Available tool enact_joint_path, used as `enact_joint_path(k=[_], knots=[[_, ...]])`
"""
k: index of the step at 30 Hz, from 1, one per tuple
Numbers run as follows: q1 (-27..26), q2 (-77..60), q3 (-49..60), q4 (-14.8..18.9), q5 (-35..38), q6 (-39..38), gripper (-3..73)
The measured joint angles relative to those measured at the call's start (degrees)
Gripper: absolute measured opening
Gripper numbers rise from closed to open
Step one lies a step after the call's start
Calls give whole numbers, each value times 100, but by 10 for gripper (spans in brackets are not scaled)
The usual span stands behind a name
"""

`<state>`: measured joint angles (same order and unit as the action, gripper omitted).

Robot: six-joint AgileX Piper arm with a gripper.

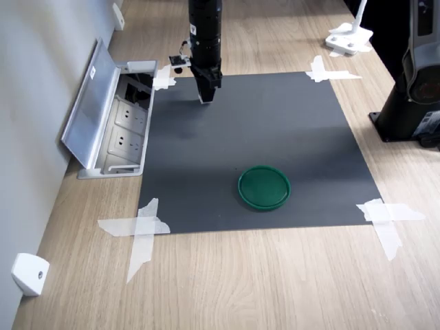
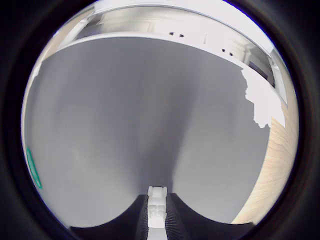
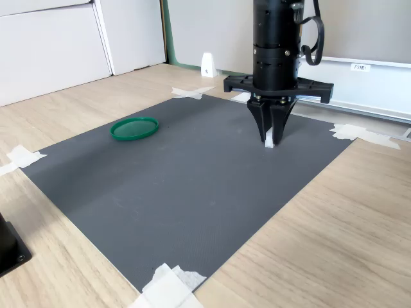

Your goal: Grasp a white terminal and put it on the green lid.

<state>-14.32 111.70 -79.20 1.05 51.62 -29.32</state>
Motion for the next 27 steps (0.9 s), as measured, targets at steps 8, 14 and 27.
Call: enact_joint_path(k=[8, 14, 27], knots=[[1205, -795, -6, 196, 373, 30, 83], [2293, -1145, 78, 299, 708, 266, 83], [3335, -1448, 1485, 356, 267, 534, 83]])
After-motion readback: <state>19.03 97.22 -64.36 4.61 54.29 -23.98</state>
